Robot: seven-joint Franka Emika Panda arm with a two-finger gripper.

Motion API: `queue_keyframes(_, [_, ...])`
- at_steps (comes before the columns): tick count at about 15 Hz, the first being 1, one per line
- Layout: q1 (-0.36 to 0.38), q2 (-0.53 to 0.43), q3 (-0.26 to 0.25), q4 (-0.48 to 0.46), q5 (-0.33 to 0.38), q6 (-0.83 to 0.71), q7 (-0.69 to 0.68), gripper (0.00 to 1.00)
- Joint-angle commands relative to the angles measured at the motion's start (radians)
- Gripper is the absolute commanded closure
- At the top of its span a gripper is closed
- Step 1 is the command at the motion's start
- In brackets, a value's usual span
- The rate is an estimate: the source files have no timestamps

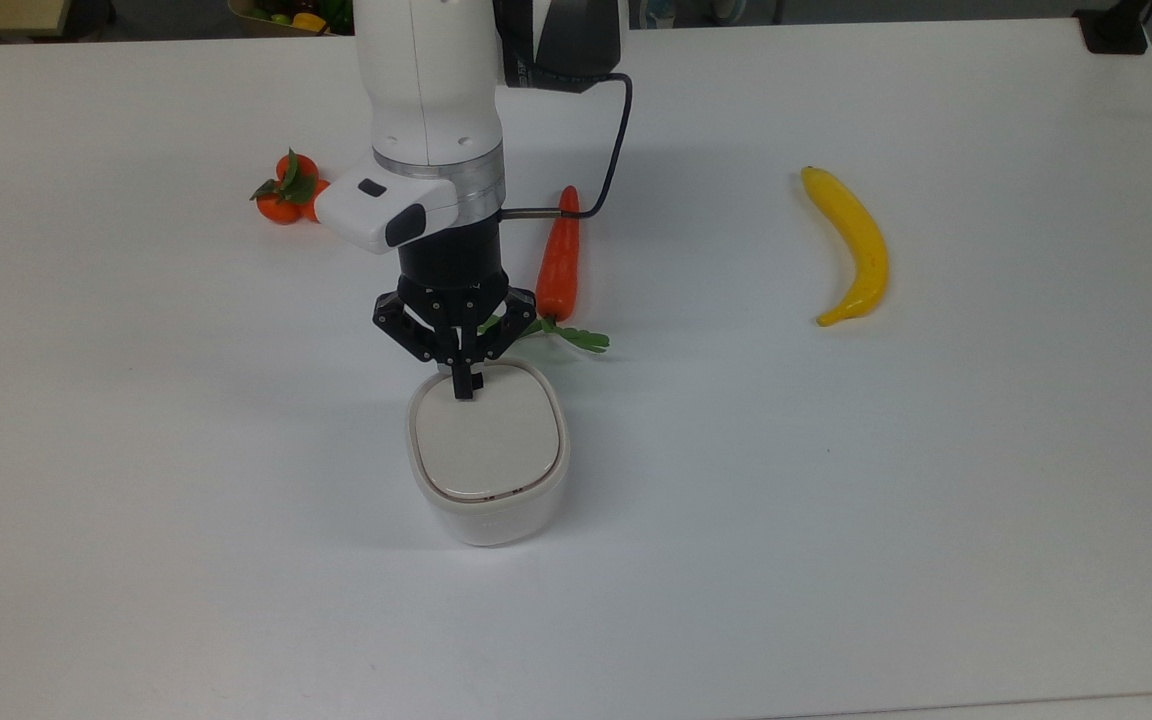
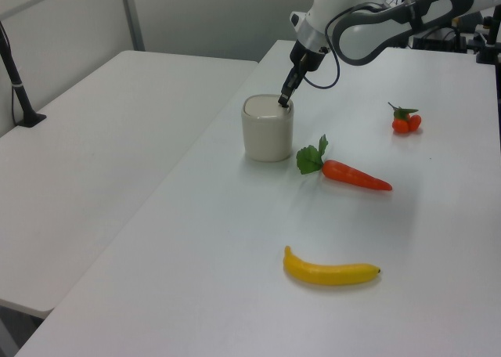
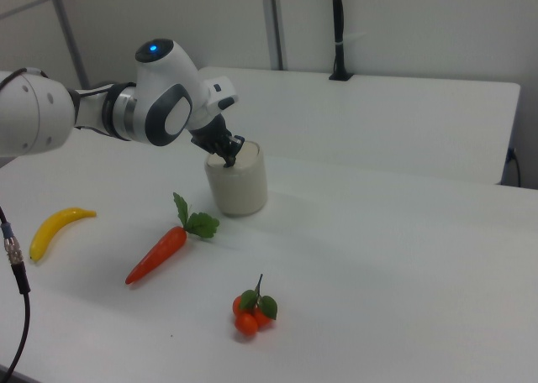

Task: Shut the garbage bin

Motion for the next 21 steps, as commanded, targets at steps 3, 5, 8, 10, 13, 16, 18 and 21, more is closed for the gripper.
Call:
queue_keyframes(3, [-0.002,-0.004,0.004,-0.025,-0.019,-0.021,-0.013,1.0])
queue_keyframes(5, [-0.005,-0.052,0.004,-0.024,-0.013,-0.05,-0.007,1.0])
queue_keyframes(8, [-0.017,-0.138,0.004,-0.019,-0.001,-0.174,-0.006,0.99])
queue_keyframes(10, [-0.017,-0.19,0.002,-0.018,0.028,-0.269,0.0,0.76])
queue_keyframes(13, [-0.042,-0.288,-0.001,-0.018,0.081,-0.448,0.042,0.22])
queue_keyframes(16, [-0.051,-0.401,-0.007,-0.019,0.082,-0.661,0.08,0.0])
queue_keyframes(18, [-0.049,-0.44,-0.007,-0.019,0.081,-0.766,0.088,0.0])
queue_keyframes(21, [-0.037,-0.484,-0.009,-0.025,0.07,-0.841,0.082,0.0])
